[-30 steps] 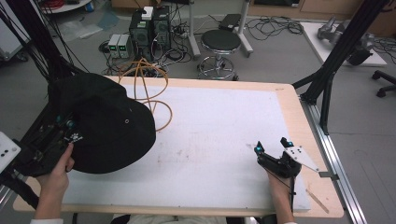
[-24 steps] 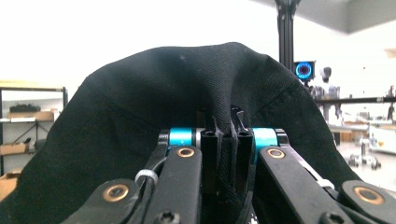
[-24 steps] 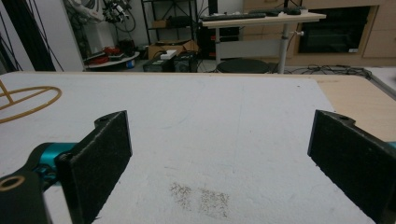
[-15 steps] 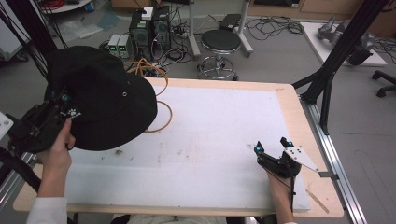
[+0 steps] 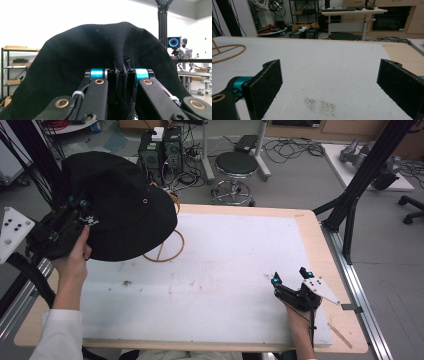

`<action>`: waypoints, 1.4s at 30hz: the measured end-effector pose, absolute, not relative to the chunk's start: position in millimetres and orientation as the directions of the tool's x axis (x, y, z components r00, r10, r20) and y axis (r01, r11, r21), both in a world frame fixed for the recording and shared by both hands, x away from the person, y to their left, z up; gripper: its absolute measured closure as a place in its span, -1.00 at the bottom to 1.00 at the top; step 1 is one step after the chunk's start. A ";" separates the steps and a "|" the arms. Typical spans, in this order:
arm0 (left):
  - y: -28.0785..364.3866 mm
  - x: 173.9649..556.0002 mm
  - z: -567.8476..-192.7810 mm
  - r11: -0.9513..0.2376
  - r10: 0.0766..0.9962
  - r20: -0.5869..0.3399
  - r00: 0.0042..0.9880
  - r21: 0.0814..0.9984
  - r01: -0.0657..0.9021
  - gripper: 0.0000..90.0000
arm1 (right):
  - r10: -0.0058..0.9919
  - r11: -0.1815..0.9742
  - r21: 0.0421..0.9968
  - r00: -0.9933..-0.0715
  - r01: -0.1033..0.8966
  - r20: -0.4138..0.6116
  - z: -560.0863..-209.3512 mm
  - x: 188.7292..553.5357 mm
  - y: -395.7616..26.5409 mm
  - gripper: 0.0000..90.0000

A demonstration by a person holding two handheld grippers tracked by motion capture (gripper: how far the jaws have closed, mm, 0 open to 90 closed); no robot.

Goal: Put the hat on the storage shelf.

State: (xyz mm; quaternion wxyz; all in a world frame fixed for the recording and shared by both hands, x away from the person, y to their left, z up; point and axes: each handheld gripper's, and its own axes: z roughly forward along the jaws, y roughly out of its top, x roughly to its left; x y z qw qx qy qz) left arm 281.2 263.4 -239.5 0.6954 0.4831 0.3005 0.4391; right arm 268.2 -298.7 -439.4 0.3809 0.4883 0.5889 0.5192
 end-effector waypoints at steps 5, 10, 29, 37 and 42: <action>259.5 296.4 -236.6 0.161 0.906 -0.015 0.424 0.937 -0.311 0.91 | 0.970 0.005 0.985 -0.240 0.173 0.037 -439.1 267.0 -296.0 -0.88; 257.3 309.8 -233.7 0.168 0.911 -0.030 0.411 0.938 -0.303 0.91 | 0.970 0.001 0.984 -0.239 0.177 0.042 -439.4 266.9 -296.9 -0.88; 230.3 363.9 -240.6 0.165 0.913 -0.057 0.403 0.957 -0.239 0.91 | 0.969 -0.002 0.986 -0.242 0.165 0.042 -439.7 268.0 -298.5 -0.88; 211.0 385.8 -250.5 0.148 0.911 -0.062 0.407 0.971 -0.185 0.91 | 0.969 -0.005 0.986 -0.241 0.168 0.046 -439.5 267.4 -298.5 -0.88; 205.8 390.3 -256.3 0.132 0.912 -0.054 0.408 0.977 -0.165 0.90 | 0.968 -0.007 0.985 -0.245 0.170 0.050 -439.9 267.7 -299.4 -0.88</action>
